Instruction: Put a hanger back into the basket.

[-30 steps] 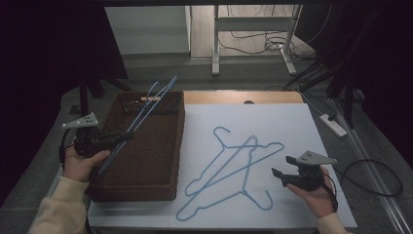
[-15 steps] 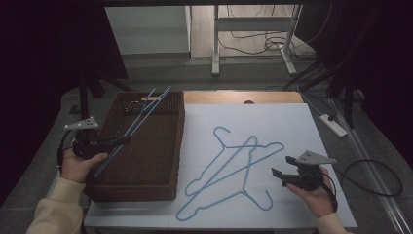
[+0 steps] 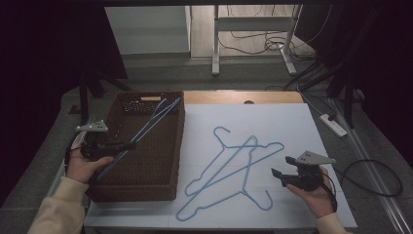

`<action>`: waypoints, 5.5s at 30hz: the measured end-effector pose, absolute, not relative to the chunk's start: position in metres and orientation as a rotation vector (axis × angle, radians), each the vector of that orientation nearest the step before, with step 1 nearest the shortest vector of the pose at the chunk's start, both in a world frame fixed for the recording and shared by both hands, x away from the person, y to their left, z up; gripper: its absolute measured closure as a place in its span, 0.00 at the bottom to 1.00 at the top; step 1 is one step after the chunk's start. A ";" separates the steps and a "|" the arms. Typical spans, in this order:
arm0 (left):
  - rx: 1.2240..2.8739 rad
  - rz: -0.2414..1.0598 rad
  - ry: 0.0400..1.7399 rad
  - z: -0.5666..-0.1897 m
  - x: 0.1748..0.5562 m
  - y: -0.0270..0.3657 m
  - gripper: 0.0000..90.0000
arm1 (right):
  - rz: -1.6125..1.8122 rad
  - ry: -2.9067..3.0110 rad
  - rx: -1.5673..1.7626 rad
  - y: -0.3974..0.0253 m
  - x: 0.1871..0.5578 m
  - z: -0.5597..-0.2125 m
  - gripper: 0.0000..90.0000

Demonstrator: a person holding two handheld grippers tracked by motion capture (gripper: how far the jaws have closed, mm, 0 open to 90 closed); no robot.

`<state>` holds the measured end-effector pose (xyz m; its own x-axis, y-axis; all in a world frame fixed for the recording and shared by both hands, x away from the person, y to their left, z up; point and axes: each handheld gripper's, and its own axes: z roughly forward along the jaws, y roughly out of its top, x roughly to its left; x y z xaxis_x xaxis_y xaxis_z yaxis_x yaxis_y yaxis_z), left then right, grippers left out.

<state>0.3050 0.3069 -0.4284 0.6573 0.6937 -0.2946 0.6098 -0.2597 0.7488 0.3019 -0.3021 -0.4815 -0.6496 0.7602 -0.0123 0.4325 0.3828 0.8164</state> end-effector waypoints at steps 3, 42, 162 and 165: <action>1.974 0.103 1.080 -0.435 0.310 0.308 0.96 | 1.162 2.262 1.033 -0.302 0.302 -0.481 0.30; 1.927 0.404 1.613 -0.448 0.315 0.323 0.43 | 1.147 2.266 1.023 -0.300 0.301 -0.483 0.30; 1.869 0.362 0.948 -0.439 0.232 0.202 0.31 | 0.952 2.552 0.947 -0.236 0.288 -0.475 0.37; 1.863 0.371 0.952 -0.439 0.231 0.203 0.31 | 0.948 2.564 0.966 -0.236 0.288 -0.478 0.38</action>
<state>0.2309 0.2030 -0.4393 0.6471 0.7480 -0.1477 0.4512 -0.2195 0.8650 0.2881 -0.2360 -0.4776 -0.7519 0.6592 0.0021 0.5022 0.5707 0.6497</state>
